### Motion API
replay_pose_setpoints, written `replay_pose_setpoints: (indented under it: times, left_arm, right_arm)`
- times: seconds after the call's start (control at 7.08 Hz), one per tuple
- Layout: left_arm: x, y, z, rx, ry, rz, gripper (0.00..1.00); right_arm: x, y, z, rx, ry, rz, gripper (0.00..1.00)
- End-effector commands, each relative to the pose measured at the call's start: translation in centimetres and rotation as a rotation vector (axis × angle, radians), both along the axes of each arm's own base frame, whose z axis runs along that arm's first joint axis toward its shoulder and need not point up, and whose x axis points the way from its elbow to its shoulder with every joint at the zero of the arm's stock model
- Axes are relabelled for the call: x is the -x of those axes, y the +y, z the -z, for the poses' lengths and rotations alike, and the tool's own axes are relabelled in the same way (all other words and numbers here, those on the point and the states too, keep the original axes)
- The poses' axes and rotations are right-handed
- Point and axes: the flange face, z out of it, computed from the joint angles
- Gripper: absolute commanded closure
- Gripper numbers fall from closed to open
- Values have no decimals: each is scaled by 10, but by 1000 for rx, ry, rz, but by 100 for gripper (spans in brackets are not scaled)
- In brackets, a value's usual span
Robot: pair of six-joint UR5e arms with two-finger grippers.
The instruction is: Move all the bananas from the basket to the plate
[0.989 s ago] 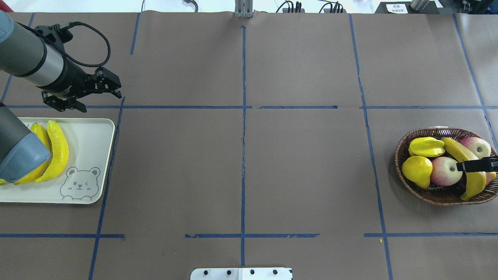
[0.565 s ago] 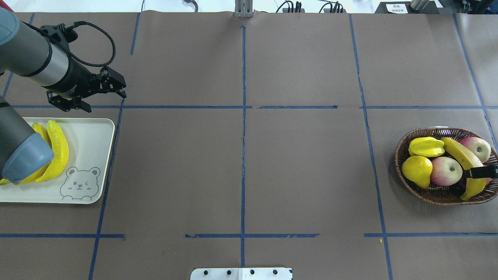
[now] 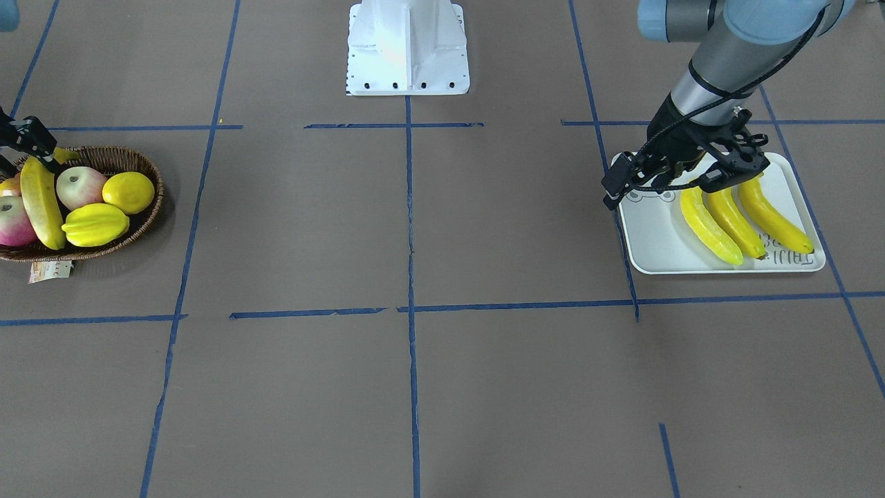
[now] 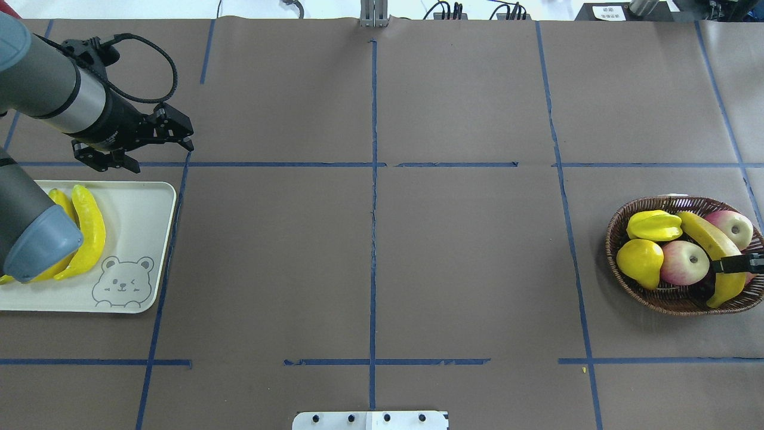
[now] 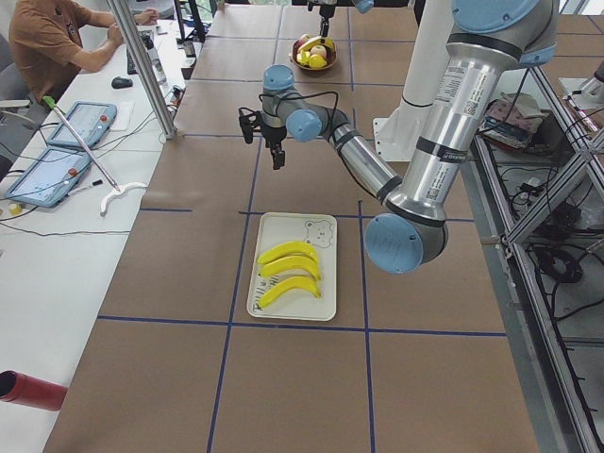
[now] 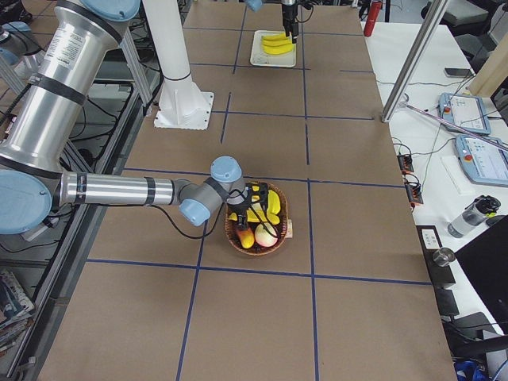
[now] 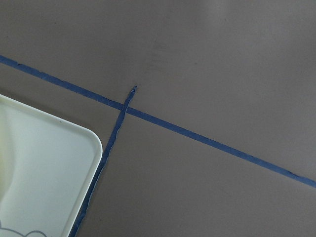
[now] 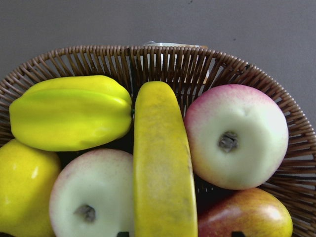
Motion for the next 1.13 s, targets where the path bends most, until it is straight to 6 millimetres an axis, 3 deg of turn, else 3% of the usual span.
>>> replay_pose_setpoints:
  times: [0.0,0.14,0.57,0.71,0.99]
  left_arm:
    - [1,1,-3,4,-3,1,0]
    - [0,0,0,0,0,1,0]
    - [-2,1,0,0,0,-4,0]
    - [-5,2,0,-1,1,-9,0]
    - [-9,4,3,-3,5,-18,0]
  right_arm:
    - [-2,-1,6,-8,-10,-4,100]
    - [-9,-2,10,-12,-20,-15,100]
    - [-89,-13,23,-56,-139,-53,100]
    - [-96,-29,49,-104,-191,-62,100]
    - [-80,-75,106,-222,-250,-44,99]
